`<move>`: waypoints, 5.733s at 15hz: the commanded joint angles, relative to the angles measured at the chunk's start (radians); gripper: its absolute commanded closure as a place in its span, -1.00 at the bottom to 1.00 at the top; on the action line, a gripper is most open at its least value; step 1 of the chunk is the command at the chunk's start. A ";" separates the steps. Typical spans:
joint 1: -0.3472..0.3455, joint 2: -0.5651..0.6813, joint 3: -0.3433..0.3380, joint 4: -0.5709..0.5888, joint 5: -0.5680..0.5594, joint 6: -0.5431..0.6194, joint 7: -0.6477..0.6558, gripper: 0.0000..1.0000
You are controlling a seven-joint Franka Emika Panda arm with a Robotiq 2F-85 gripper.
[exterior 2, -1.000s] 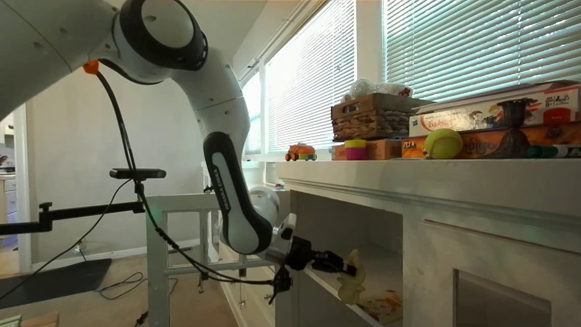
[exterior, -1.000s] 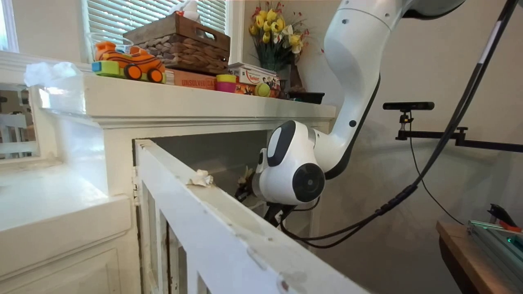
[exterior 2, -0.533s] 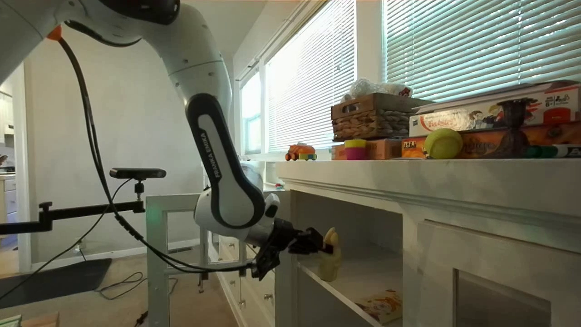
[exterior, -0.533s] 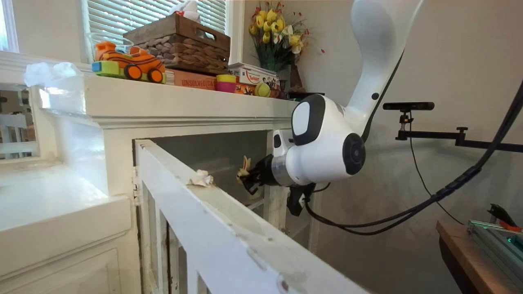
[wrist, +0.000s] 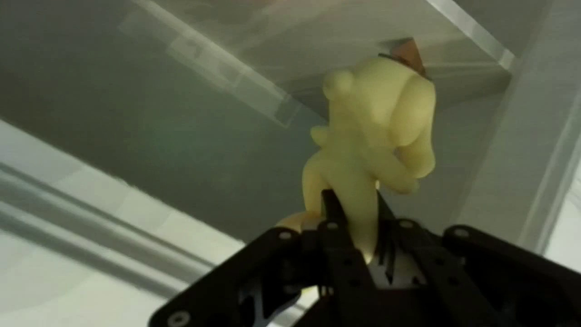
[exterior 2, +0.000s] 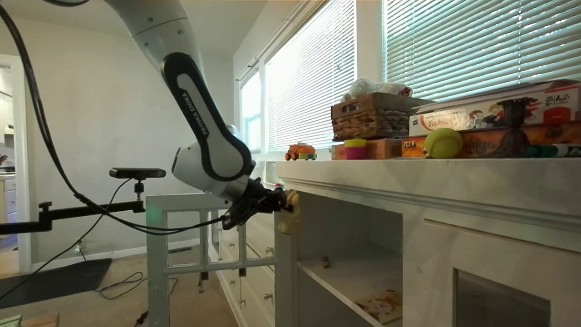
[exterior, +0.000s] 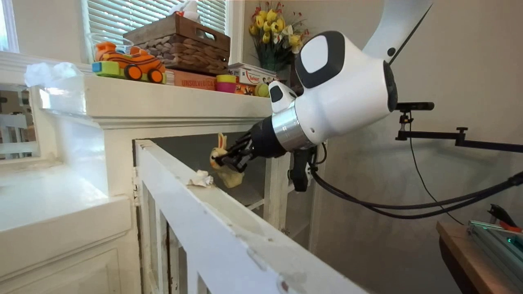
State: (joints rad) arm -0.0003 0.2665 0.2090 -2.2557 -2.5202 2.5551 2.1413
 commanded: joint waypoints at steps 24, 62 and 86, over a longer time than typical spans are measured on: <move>-0.050 -0.340 0.047 -0.019 0.001 0.280 0.001 0.91; -0.151 -0.411 -0.461 -0.074 0.281 -0.563 0.066 0.91; -0.268 -0.179 -0.517 0.267 0.278 -0.304 0.143 0.91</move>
State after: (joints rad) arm -0.2362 0.0244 -0.3099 -2.0786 -2.2738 2.2111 2.2711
